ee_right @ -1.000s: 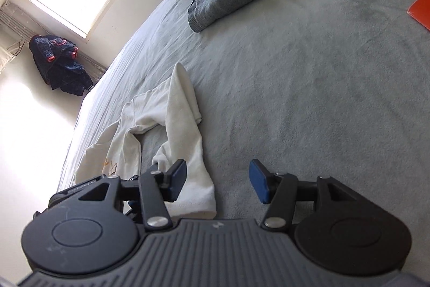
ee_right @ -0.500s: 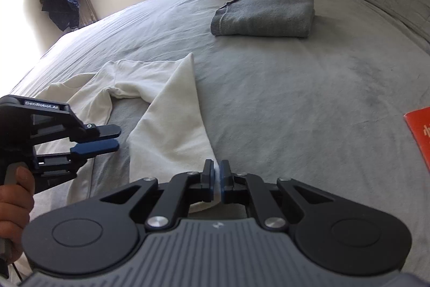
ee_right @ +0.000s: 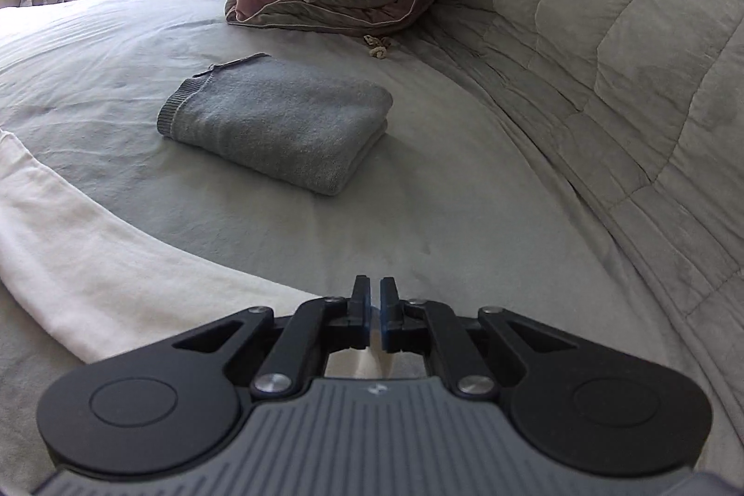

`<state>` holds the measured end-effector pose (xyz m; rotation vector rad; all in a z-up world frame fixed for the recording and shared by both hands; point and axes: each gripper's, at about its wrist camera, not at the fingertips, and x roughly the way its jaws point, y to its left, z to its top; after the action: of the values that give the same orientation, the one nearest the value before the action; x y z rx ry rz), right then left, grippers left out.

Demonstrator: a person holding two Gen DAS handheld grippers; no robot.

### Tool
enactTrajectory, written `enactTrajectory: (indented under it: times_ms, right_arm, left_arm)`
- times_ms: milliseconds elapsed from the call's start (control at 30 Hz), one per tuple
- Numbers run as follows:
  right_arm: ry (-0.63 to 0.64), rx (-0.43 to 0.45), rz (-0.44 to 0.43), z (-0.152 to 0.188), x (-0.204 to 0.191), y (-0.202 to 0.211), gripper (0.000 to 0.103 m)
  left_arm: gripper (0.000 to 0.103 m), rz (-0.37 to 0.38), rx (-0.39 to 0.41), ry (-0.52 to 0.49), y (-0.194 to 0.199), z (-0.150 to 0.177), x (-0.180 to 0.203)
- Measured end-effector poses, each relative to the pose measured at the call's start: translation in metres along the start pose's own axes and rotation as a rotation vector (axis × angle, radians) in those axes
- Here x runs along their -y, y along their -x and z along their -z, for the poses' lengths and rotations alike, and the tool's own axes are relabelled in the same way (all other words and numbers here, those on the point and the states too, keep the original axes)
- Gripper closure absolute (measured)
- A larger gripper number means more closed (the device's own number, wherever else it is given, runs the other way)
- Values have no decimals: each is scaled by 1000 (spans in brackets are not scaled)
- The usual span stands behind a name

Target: Fold clothes

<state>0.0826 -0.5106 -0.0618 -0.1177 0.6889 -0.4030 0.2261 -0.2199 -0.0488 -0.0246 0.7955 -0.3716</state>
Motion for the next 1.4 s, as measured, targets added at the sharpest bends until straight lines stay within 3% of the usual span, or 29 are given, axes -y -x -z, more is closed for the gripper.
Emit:
enactTrajectory:
  times_ms: [67, 133, 267, 300, 367, 433, 467, 533, 667, 733, 767, 833, 900, 967, 1133, 1200, 1300, 1400]
  right_arm:
    - [9, -7, 32, 1, 2, -10, 103]
    - [9, -29, 44, 5, 5, -20, 103]
    - [-106, -55, -1, 16, 19, -25, 102]
    - [-131, -53, -17, 17, 21, -23, 91]
    - [-182, -50, -50, 19, 26, -17, 79]
    - [-235, -48, -106, 20, 30, -13, 40]
    - [-258, -43, -133, 20, 31, -10, 40]
    - [-289, -44, -165, 21, 31, -9, 40]
    - [-290, -47, -124, 24, 23, -21, 41]
    - [-289, -43, -106, 26, 19, -26, 47]
    - [-288, -36, -105, 28, 16, -25, 51]
    - [-278, -26, -107, 30, 10, -23, 84]
    - [-248, -16, -106, 31, 1, -19, 92]
    - [-225, 24, -69, 29, -3, -14, 94]
    - [-111, 128, 34, 14, -9, -13, 95]
    - [-48, 154, 72, 7, -12, -17, 95]
    - [-34, 51, 65, 12, -14, -50, 95]
    - [-10, 42, 99, 18, -20, -60, 93]
  left_arm:
    - [49, -66, 24, -77, -8, -12, -9]
    - [48, -120, 32, -93, -16, -24, -30]
    - [43, -141, 31, -9, -24, -41, -80]
    - [42, -142, 27, 7, -26, -44, -89]
    - [42, -137, 20, 27, -31, -47, -102]
    - [42, -124, 12, 27, -40, -48, -106]
    - [42, -118, 7, 26, -44, -48, -107]
    - [42, -104, -1, 26, -52, -49, -111]
    - [44, -78, -17, 25, -69, -51, -118]
    - [49, -77, -14, -23, -73, -46, -112]
    - [55, -72, -8, -58, -73, -43, -108]
    - [84, -59, 6, -128, -72, -38, -100]
    - [88, -81, 48, -188, -67, -33, -91]
    - [89, -116, 131, -219, -57, -27, -85]
    - [89, -155, 244, -154, -53, -23, -92]
    - [89, -178, 213, -181, -63, -20, -87]
    - [86, -221, 172, -222, -74, -19, -80]
    - [78, -265, 167, -260, -72, -19, -73]
